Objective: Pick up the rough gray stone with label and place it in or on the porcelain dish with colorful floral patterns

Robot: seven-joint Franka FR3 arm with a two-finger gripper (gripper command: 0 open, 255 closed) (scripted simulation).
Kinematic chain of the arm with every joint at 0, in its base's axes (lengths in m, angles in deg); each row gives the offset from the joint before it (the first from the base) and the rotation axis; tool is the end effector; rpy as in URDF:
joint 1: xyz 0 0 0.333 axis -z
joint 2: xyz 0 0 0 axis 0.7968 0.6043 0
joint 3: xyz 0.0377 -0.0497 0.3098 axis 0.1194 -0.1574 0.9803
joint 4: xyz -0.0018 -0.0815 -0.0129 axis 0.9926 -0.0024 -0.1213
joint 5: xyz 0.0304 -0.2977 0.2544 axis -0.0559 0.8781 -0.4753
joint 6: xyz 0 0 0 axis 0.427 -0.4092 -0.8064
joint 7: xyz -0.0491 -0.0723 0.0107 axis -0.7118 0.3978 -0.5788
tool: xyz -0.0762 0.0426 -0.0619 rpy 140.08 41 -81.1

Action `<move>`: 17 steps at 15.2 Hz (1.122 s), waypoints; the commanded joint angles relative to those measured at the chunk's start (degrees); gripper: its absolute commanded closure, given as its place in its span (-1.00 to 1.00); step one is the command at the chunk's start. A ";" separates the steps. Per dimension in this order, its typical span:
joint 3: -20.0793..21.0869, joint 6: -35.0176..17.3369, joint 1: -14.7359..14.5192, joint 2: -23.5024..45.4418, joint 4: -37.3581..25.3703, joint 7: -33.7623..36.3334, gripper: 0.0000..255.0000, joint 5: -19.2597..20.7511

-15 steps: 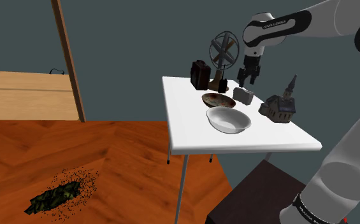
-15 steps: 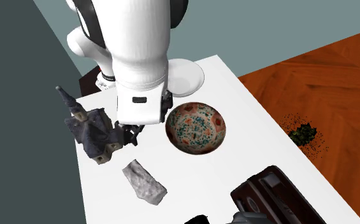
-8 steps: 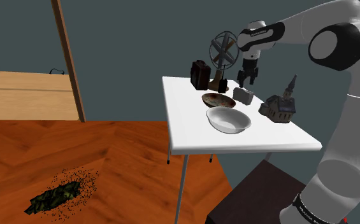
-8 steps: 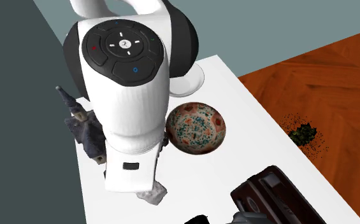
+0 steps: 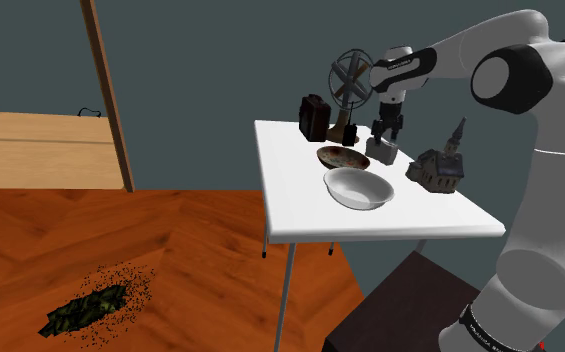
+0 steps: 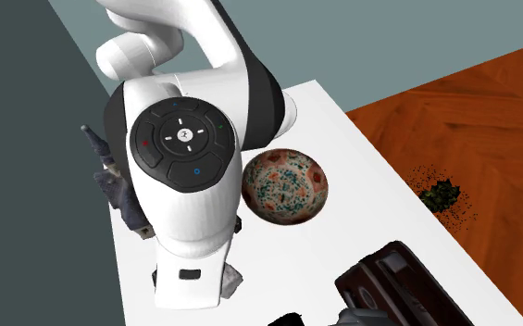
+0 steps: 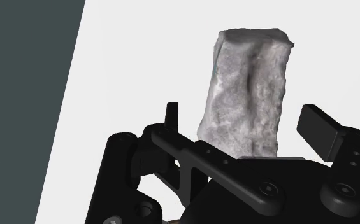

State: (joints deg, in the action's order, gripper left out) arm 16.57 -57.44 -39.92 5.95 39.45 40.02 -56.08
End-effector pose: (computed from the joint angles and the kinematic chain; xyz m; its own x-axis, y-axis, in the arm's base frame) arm 0.5424 -0.3437 0.4623 0.9776 -0.1891 -0.0925 -0.1773 -0.9765 0.1221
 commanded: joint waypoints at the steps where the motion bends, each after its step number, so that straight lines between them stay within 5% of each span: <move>1: -0.04 -1.20 0.18 0.32 0.86 -0.17 -1.00 -0.10; 8: -0.04 -1.19 0.18 0.34 0.84 -0.17 -1.00 -0.11; 9: -0.04 -1.19 0.18 0.34 0.83 -0.17 1.00 -0.11; 17: -0.04 -1.18 0.18 0.33 0.83 -0.17 1.00 -0.11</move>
State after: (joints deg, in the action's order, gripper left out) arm 16.54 -58.62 -39.75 6.27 40.26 39.85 -56.20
